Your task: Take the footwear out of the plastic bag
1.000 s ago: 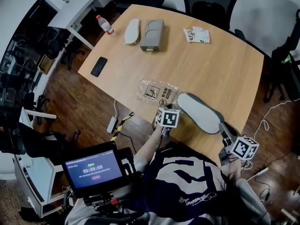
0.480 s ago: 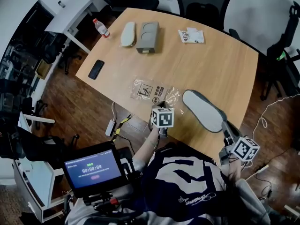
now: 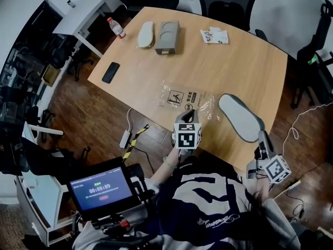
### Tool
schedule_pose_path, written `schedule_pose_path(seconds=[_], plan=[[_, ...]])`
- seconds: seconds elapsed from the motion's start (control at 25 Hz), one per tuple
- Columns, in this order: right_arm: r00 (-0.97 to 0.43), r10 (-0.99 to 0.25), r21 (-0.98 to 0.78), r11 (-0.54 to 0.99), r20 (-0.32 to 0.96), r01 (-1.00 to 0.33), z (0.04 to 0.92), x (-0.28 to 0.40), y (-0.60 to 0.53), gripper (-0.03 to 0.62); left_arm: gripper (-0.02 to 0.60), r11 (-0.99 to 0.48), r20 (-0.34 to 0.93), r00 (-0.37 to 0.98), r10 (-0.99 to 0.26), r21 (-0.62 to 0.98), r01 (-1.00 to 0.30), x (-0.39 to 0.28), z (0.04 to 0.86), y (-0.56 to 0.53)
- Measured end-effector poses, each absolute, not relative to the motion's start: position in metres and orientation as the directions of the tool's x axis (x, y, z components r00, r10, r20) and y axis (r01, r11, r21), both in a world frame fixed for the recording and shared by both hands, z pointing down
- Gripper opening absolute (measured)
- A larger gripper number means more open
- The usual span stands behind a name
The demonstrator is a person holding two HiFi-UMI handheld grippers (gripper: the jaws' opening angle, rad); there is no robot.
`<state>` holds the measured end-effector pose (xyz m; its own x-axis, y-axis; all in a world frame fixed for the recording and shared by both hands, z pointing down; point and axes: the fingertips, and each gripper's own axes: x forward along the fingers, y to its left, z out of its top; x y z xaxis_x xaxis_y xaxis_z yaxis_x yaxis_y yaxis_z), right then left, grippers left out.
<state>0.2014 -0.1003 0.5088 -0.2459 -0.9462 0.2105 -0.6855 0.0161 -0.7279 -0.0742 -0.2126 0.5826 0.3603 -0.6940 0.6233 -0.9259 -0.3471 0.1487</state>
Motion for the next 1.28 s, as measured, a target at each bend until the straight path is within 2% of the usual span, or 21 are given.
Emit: schedule_pose_path(seconds=[0.12,0.28,0.48,0.64,0.76,0.84,0.96,1.28], plan=[[-0.202,-0.965,-0.736,0.013,0.169,-0.677,0.503,0.204,-0.089,0.055,0.0,-0.347,0.617,0.385,-0.686,0.187,-0.919,-0.074,0.579,-0.197],[-0.119,-0.935,-0.693,-0.159,0.336,-0.704,0.538,0.207,-0.062,0.06,0.0,-0.362,0.608,0.417,-0.676,0.219,-0.906,-0.072,0.573,-0.175],[-0.09,-0.891,-0.627,-0.239,0.446,-0.742,0.579,0.2,-0.036,0.067,0.001,-0.394,0.606,0.448,-0.657,0.23,-0.89,-0.066,0.573,-0.143],[-0.139,-0.856,-0.555,-0.191,0.498,-0.809,0.601,0.184,-0.028,0.077,0.001,-0.404,0.616,0.459,-0.64,0.239,-0.883,-0.066,0.58,-0.117],[-0.165,-0.815,-0.489,-0.16,0.556,-0.857,0.617,0.176,-0.022,0.119,0.002,-0.409,0.621,0.466,-0.631,0.244,-0.879,-0.065,0.583,-0.1],[-0.159,-0.786,-0.442,-0.157,0.598,-0.883,0.626,0.175,-0.016,0.16,0.002,-0.412,0.622,0.47,-0.626,0.248,-0.877,-0.065,0.586,-0.089],[-0.112,-0.755,-0.354,-0.166,0.646,-0.921,0.63,0.177,-0.006,0.178,0.001,-0.415,0.622,0.471,-0.626,0.245,-0.876,-0.065,0.585,-0.078],[-0.185,-0.782,-0.328,-0.027,0.595,-0.944,0.601,0.155,-0.004,0.176,0.002,-0.439,0.583,0.505,-0.636,0.265,-0.859,-0.057,0.567,-0.063]])
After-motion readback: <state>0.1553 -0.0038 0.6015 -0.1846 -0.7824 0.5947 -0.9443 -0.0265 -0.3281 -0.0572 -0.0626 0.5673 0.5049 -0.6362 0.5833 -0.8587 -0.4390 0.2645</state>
